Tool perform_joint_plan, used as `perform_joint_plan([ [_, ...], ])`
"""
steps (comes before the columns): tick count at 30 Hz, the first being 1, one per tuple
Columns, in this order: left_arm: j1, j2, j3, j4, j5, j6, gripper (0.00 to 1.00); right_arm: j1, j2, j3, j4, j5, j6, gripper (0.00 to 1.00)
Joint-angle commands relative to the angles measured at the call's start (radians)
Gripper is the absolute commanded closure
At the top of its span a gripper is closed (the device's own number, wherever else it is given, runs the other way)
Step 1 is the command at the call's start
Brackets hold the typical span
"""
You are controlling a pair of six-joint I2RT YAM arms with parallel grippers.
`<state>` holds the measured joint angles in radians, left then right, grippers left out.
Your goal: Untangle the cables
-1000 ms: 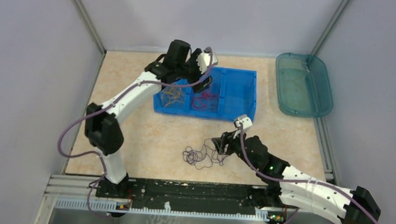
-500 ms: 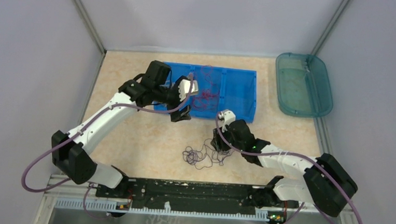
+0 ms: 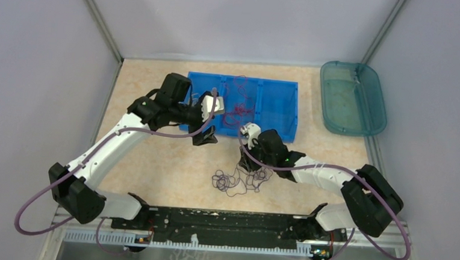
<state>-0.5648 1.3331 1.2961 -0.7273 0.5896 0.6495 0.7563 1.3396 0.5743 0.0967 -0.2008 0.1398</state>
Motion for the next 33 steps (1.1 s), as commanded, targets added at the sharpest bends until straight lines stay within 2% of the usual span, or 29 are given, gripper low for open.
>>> perform_joint_plan([
  [1,0.006,-0.023,0.009,-0.029,0.044,0.01,0.06,-0.003,0.001,0.069,-0.05,-0.03,-0.079,0.63],
  [4,0.006,-0.028,0.022,-0.034,0.046,0.006,0.06,-0.003,0.023,0.079,-0.083,-0.029,-0.102,0.59],
  [11,0.006,-0.037,0.04,-0.039,0.064,-0.01,0.06,-0.002,0.044,0.072,-0.085,-0.01,-0.126,0.61],
  [13,0.006,-0.038,0.045,-0.04,0.064,-0.013,0.06,-0.003,0.043,0.073,-0.078,0.004,-0.128,0.71],
  [15,0.006,-0.042,0.044,-0.035,0.064,-0.016,0.07,-0.003,0.026,0.077,-0.072,0.006,-0.135,0.96],
  [16,0.006,-0.046,0.041,-0.032,0.067,-0.019,0.07,-0.003,0.007,0.078,-0.064,0.007,-0.134,1.0],
  [21,0.005,-0.081,-0.021,-0.021,0.15,-0.02,0.09,-0.003,-0.197,0.06,0.035,-0.055,-0.096,1.0],
  [24,-0.001,-0.123,-0.079,0.026,0.202,-0.054,0.13,-0.002,-0.297,0.079,0.076,-0.154,-0.049,1.0],
  [27,-0.023,-0.171,-0.138,0.109,0.232,-0.11,0.18,0.014,-0.341,0.116,0.083,-0.209,-0.01,1.0],
  [33,-0.115,-0.216,-0.18,0.197,0.201,-0.159,0.19,0.097,-0.345,0.185,0.083,-0.162,0.012,1.0],
])
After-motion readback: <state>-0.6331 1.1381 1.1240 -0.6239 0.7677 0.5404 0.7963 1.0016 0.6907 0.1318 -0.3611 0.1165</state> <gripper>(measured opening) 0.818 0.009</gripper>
